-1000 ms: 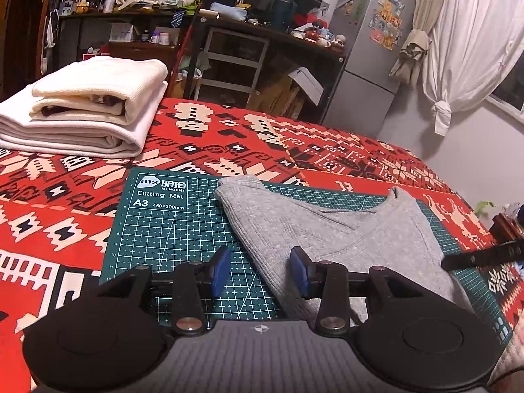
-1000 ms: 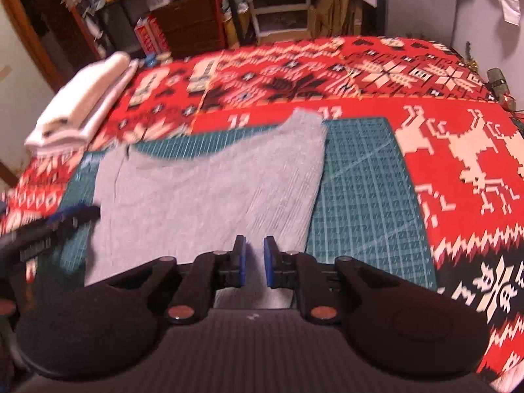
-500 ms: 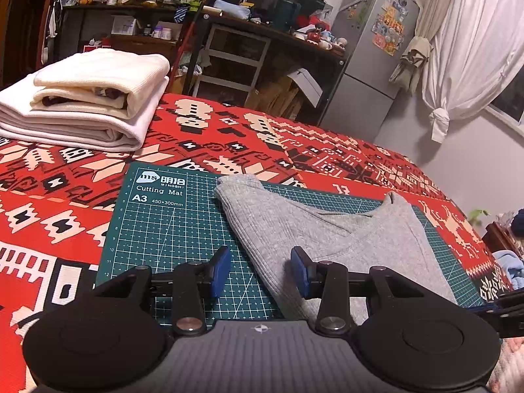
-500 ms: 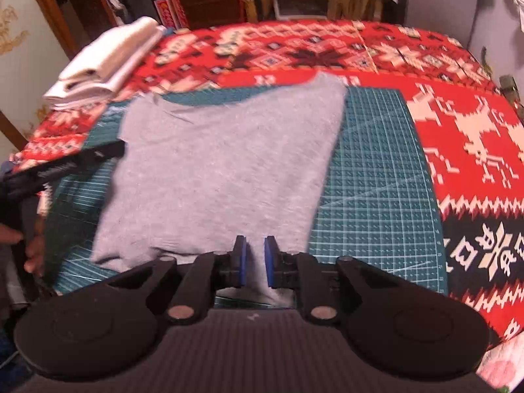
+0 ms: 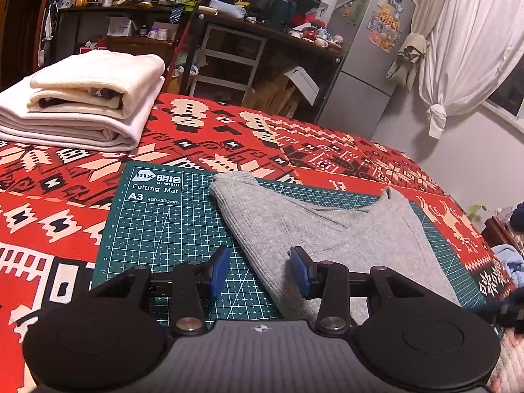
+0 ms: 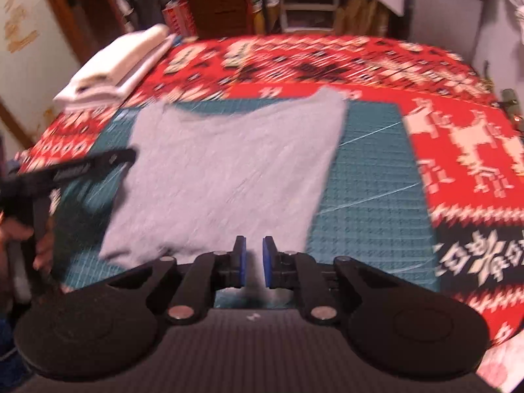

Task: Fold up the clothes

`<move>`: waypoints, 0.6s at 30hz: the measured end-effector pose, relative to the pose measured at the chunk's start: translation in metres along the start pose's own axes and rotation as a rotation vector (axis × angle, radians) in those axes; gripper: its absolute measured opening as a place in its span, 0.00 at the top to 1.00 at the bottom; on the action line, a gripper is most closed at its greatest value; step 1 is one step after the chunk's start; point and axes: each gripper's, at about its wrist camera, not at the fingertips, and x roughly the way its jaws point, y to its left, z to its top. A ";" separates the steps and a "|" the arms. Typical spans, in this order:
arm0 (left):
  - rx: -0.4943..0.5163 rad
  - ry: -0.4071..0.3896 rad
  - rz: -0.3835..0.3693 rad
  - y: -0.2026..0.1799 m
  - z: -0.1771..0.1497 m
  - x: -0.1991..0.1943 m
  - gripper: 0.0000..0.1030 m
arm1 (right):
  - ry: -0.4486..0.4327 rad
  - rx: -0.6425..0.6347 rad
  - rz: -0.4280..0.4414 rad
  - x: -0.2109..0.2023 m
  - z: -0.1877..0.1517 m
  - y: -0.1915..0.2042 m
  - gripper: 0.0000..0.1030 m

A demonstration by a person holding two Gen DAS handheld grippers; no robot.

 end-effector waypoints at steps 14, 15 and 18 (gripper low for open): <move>-0.001 0.006 -0.006 0.000 0.001 0.000 0.60 | 0.045 0.052 0.027 -0.007 -0.014 -0.022 0.92; 0.001 0.007 -0.005 0.000 0.000 0.000 0.60 | 0.037 0.057 0.022 -0.007 -0.012 -0.024 0.92; 0.008 0.012 0.004 0.000 -0.001 -0.004 0.61 | 0.054 0.055 0.029 0.002 -0.011 -0.024 0.92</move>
